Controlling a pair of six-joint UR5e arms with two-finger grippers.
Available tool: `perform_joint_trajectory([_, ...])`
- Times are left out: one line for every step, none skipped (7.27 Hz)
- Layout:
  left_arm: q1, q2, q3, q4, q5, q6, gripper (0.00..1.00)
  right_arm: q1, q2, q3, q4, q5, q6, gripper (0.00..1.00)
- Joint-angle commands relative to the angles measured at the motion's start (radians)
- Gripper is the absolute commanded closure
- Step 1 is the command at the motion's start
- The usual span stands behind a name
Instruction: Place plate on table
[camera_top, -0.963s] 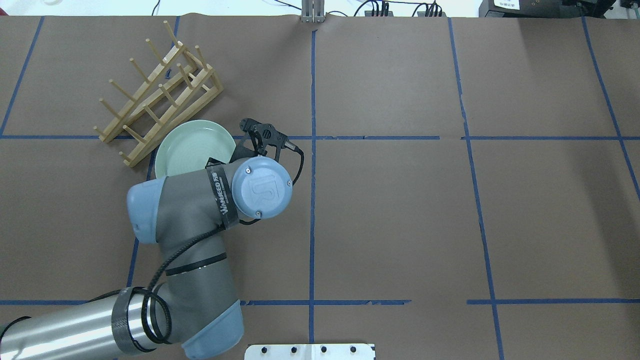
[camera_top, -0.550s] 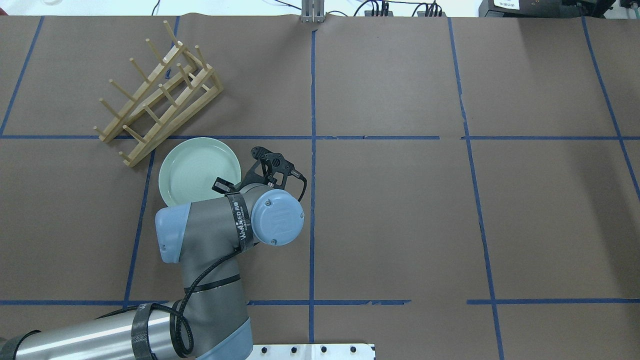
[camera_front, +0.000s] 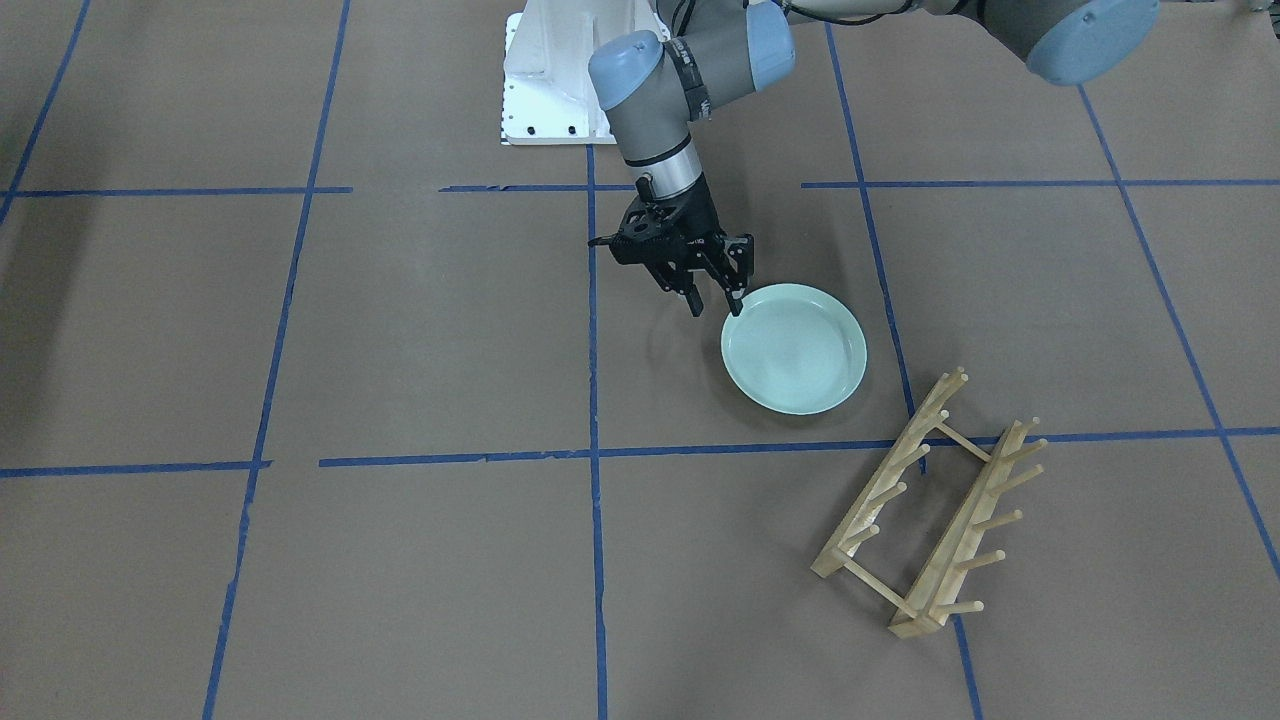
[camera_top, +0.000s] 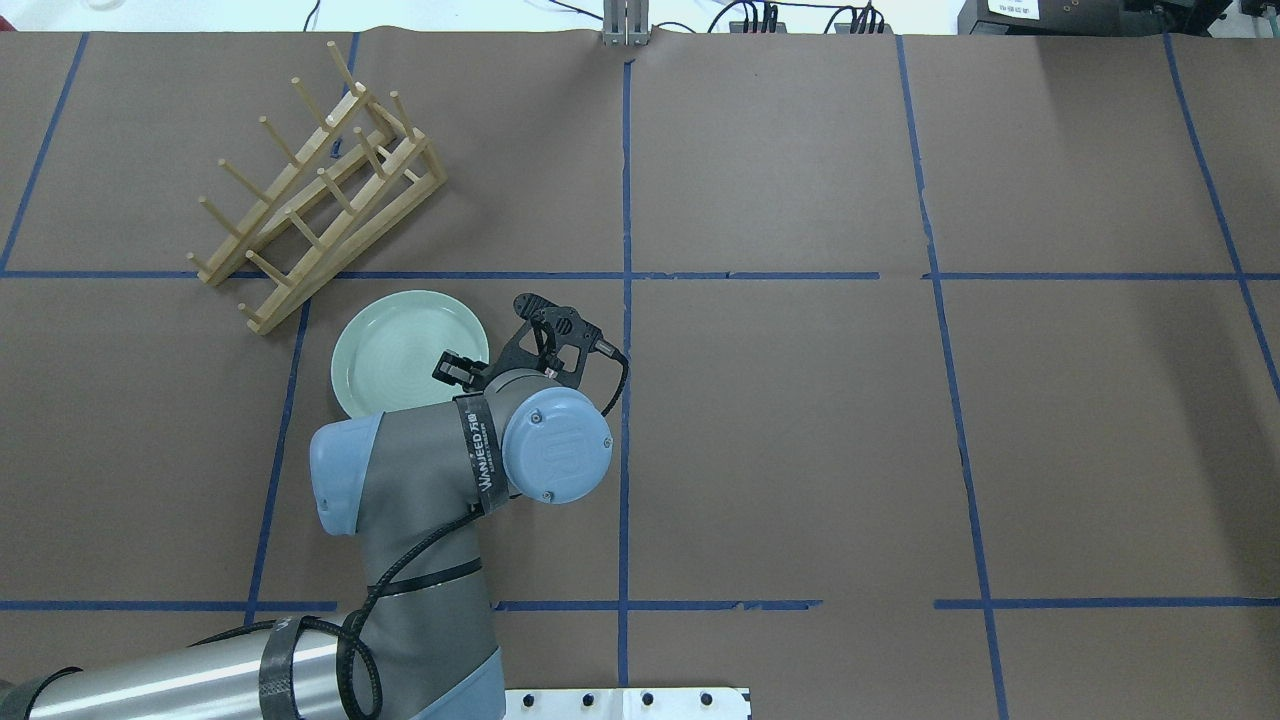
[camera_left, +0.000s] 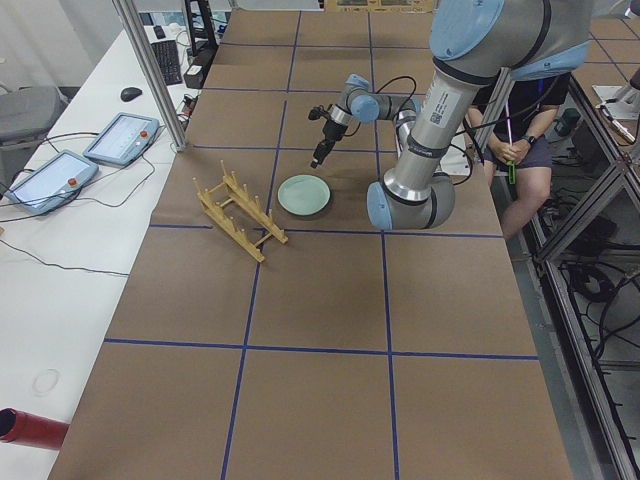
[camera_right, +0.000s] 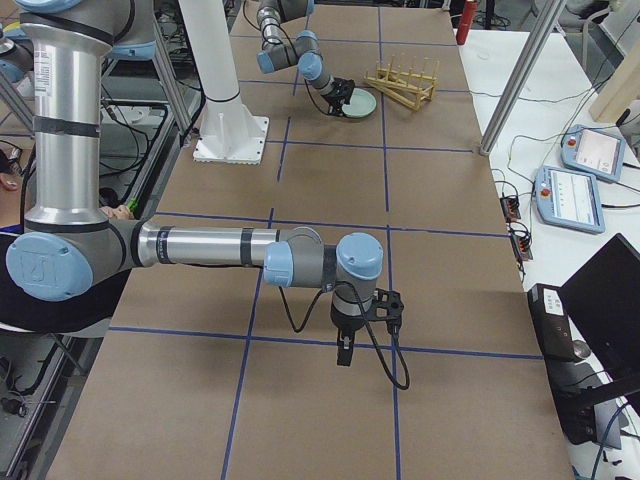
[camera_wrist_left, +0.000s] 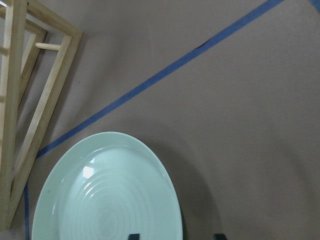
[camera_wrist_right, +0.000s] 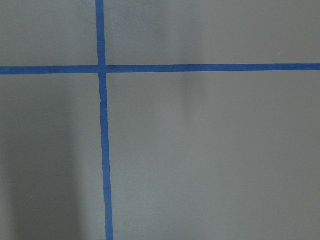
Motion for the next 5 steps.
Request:
perform_joint_trajectory([-0.092, -0.007, -0.13, 0.001, -0.011, 0.058, 0.0, 0.0, 0.0, 0.0, 0.0, 0.0, -0.001, 0.0])
perform_joint_trajectory([-0.16, -0.004, -0.182, 0.002, -0.052, 0.169, 0.0, -0.002, 0.0, 0.0, 0.0, 0.002, 0.001, 0.0])
perform_joint_trajectory([-0.246, -0.004, -0.195, -0.013, -0.124, 0.179, 0.0, 0.0, 0.0, 0.0, 0.0, 0.0, 0.001, 0.0])
perform_joint_trajectory([-0.327, -0.001, -0.196, -0.059, -0.211, 0.198, 0.0, 0.0, 0.0, 0.0, 0.0, 0.0, 0.001, 0.0])
perform_joint_trajectory([-0.416, 0.001, -0.204, -0.079, -0.317, 0.329, 0.0, 0.0, 0.0, 0.0, 0.0, 0.0, 0.001, 0.0])
